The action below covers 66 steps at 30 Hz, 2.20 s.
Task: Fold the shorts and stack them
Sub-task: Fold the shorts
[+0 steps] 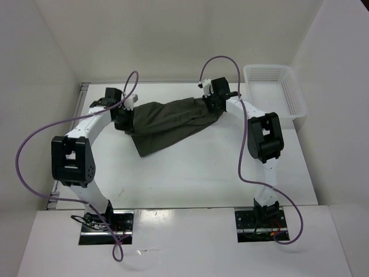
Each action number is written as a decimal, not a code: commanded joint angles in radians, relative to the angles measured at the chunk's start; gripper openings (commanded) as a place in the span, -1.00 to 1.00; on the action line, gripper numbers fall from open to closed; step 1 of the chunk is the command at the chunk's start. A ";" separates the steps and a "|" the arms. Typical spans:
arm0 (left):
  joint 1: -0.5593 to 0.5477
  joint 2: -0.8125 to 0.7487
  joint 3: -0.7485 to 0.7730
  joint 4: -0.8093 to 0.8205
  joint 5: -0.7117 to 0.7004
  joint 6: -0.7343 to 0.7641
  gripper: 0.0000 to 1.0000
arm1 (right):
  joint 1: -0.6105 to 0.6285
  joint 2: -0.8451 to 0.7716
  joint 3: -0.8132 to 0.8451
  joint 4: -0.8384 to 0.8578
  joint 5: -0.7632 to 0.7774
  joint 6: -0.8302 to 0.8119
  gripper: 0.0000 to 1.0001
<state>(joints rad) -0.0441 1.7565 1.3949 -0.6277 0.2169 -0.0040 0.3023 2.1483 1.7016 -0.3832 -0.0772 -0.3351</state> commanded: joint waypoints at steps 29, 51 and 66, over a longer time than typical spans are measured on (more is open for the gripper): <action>-0.335 -0.195 -0.238 -0.101 -0.008 0.004 -0.80 | -0.031 -0.116 0.017 0.069 0.122 -0.056 -1.00; -0.445 -0.192 -0.473 -0.035 -0.066 0.004 0.11 | -0.149 -0.320 -0.212 -0.098 -0.236 -0.030 0.32; -0.465 -0.095 -0.491 0.080 -0.265 0.004 -0.77 | -0.167 -0.358 -0.330 -0.108 -0.291 -0.010 0.46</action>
<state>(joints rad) -0.5018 1.6333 0.9272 -0.6209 0.0475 -0.0055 0.1375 1.8576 1.4425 -0.4629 -0.3340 -0.3347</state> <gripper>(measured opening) 0.151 0.728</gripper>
